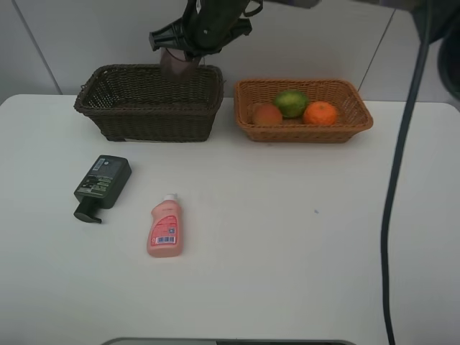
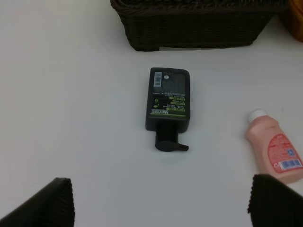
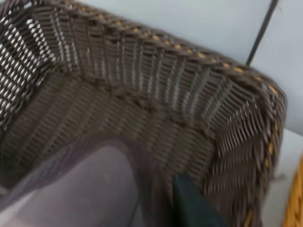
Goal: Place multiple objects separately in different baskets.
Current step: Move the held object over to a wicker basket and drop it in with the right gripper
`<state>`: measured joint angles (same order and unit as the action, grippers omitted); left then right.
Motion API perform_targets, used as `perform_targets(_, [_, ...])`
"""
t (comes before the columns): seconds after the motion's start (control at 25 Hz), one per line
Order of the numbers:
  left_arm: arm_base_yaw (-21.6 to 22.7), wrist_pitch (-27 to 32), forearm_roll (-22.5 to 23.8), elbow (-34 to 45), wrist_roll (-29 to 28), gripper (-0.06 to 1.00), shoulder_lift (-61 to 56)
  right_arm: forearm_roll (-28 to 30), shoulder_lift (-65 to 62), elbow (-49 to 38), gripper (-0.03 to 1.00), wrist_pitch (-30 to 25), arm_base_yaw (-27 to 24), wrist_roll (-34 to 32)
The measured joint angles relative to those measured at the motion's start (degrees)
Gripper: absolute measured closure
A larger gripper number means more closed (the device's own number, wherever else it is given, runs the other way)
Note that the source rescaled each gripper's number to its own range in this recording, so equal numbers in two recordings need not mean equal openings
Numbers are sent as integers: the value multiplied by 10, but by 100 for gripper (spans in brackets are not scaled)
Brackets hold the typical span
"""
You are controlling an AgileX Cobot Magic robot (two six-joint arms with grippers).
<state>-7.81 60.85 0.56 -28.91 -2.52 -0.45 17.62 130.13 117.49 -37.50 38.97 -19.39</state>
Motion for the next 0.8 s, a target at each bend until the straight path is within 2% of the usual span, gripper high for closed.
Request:
perform_targets(0.28, [0,0,0,0,0,10,0,29,65,1,97,77,-20,-31])
perform_targets(0.52, [0,0,0,0,0,10,0,38,91,1,97,99,-26,-40])
perform_targets(0.8, [0,0,0,0,0,10,0,52,98,1,97,119,-11,-40])
